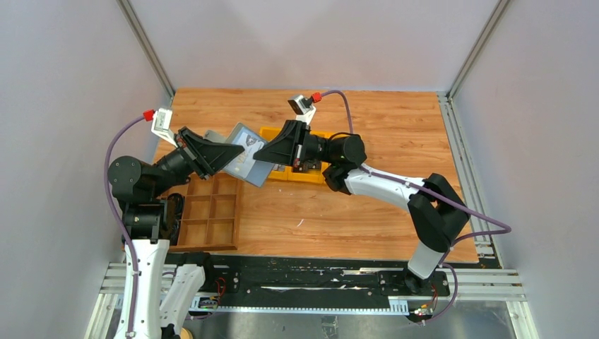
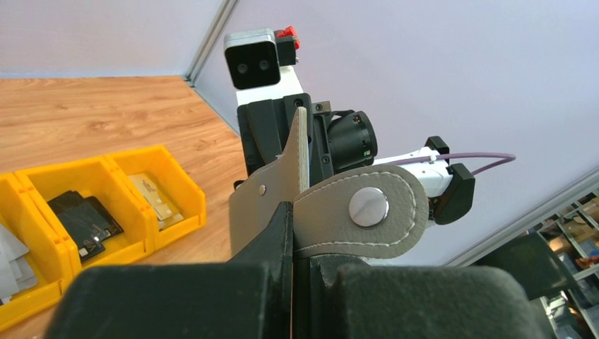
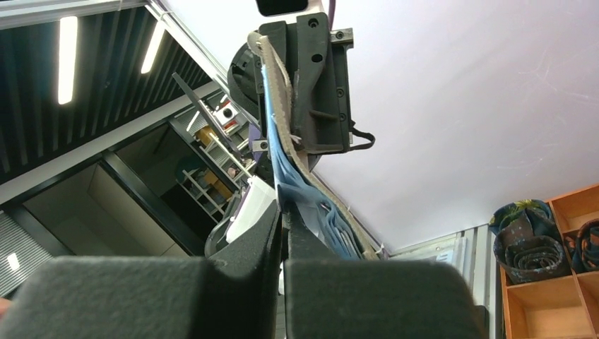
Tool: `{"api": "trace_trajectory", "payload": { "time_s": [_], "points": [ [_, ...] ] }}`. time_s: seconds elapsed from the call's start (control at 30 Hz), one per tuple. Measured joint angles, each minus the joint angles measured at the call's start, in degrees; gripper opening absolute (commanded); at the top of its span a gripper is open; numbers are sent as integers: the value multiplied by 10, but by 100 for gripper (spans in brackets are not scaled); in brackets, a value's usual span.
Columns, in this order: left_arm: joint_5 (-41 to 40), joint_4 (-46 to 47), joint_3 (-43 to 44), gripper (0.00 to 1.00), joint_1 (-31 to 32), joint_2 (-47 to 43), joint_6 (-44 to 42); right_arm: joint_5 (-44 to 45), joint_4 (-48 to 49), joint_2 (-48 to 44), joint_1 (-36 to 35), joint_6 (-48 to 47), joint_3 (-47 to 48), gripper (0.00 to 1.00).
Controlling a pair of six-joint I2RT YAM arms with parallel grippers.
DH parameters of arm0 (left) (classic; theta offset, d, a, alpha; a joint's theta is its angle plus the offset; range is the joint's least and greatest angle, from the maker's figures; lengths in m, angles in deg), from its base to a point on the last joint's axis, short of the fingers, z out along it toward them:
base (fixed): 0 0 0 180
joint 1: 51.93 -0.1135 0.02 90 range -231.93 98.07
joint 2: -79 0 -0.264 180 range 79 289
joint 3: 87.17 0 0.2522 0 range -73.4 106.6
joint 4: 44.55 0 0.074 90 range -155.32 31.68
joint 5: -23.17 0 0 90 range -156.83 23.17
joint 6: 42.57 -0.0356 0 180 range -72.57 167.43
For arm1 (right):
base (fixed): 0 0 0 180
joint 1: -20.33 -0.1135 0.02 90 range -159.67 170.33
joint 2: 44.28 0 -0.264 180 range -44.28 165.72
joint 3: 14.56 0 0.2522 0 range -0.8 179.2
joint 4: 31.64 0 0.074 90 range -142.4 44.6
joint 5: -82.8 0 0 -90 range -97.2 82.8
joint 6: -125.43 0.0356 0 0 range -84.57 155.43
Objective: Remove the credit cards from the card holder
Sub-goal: Remove the credit card from the card holder.
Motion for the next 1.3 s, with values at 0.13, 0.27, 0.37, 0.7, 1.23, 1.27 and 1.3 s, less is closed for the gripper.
{"api": "trace_trajectory", "payload": {
  "time_s": [0.13, 0.27, 0.37, 0.7, 1.23, 1.27, 1.3],
  "points": [
    [-8, 6, 0, 0, 0, 0, 16, 8, 14, 0, -2, 1, -1, 0],
    [-10, 23, 0, 0, -3, 2, 41, 23, 30, 0, -5, 4, -5, 0],
    [-9, 29, -2, 0, -3, 3, 52, 32, 38, 0, -6, 6, -10, 0],
    [-16, 36, -4, 16, -7, 3, 67, 52, 52, 0, -8, 13, -27, 0],
    [-21, 56, -4, 0, -18, 2, 75, 66, 71, 0, -8, 19, -57, 0],
    [-21, 55, -4, 0, -20, 2, 72, 67, 72, -1, -7, 21, -60, 0],
    [-22, 54, -3, 0, -22, 2, 67, 67, 72, -2, -5, 23, -62, 0]
  ]
}}
